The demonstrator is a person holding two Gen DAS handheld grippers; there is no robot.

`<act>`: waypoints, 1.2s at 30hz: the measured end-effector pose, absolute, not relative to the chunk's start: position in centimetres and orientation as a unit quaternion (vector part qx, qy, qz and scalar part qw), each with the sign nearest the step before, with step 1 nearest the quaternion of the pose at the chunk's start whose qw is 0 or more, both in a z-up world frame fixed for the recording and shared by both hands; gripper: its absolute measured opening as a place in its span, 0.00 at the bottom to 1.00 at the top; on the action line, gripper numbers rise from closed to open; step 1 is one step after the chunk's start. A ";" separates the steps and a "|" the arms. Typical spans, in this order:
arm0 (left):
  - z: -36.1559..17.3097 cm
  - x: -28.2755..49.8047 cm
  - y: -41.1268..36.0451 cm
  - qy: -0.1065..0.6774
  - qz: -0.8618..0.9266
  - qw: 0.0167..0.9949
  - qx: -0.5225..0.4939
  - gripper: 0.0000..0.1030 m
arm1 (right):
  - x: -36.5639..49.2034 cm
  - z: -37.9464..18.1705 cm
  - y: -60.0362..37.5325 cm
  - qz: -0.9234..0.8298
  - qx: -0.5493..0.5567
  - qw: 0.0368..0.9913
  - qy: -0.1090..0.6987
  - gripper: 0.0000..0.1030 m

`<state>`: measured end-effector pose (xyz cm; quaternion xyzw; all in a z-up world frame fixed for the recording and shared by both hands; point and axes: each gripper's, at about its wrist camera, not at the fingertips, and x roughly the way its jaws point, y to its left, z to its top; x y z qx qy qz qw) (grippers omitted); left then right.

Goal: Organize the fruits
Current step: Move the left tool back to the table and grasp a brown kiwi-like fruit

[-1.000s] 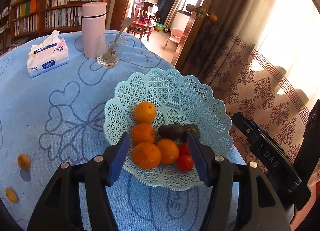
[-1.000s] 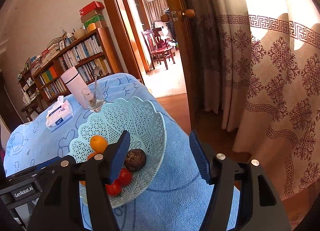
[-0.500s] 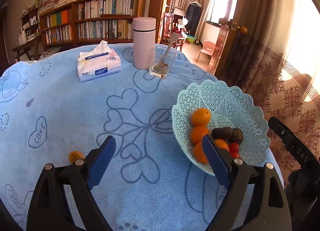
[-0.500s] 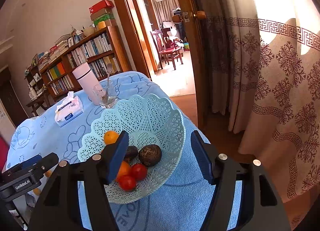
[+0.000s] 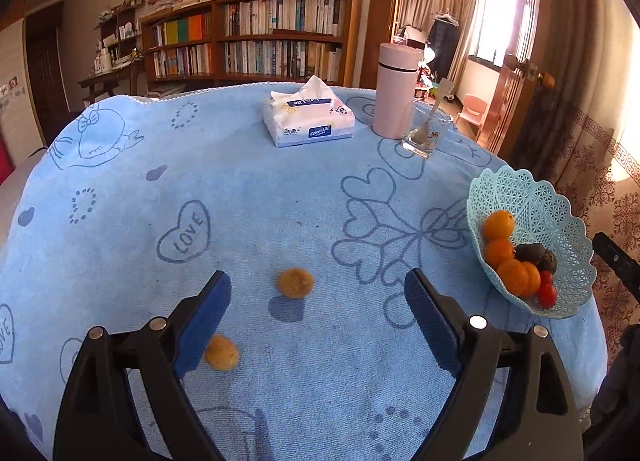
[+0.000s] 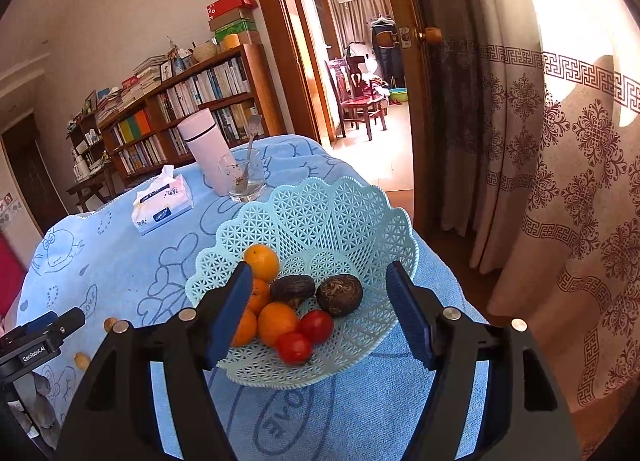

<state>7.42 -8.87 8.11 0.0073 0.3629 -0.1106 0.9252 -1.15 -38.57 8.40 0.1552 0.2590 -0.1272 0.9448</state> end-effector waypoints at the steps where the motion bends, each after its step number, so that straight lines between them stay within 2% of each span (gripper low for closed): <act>1: 7.9 7.4 -8.1 0.366 -0.103 0.925 0.004 0.85 | -1.1 8.3 -38.4 -0.125 0.155 0.945 0.261 0.68; 9: 5.6 6.8 -3.1 0.390 -0.050 0.919 -0.009 0.85 | -0.5 7.7 -37.0 -0.108 0.143 0.945 0.274 0.68; 15: 3.9 6.5 -2.5 0.404 -0.045 0.914 0.003 0.84 | -0.2 7.2 -35.7 -0.094 0.129 0.945 0.284 0.68; 19: 2.8 6.9 -2.4 0.418 -0.051 0.907 -0.001 0.63 | -0.1 6.9 -35.0 -0.089 0.122 0.945 0.290 0.68; 26: 1.6 7.2 -2.5 0.426 -0.064 0.903 -0.010 0.44 | -0.3 6.6 -34.0 -0.084 0.115 0.945 0.295 0.68; 28: 1.7 7.2 -2.4 0.422 -0.074 0.903 -0.017 0.34 | -0.3 6.5 -33.6 -0.080 0.112 0.945 0.297 0.68; 30: 1.9 7.0 -2.4 0.420 -0.083 0.904 -0.019 0.28 | -0.4 6.5 -33.1 -0.076 0.110 0.945 0.300 0.68; 36: 2.9 6.3 -1.8 0.396 -0.079 0.915 -0.020 0.28 | -0.3 6.7 -31.1 -0.056 0.101 0.947 0.301 0.68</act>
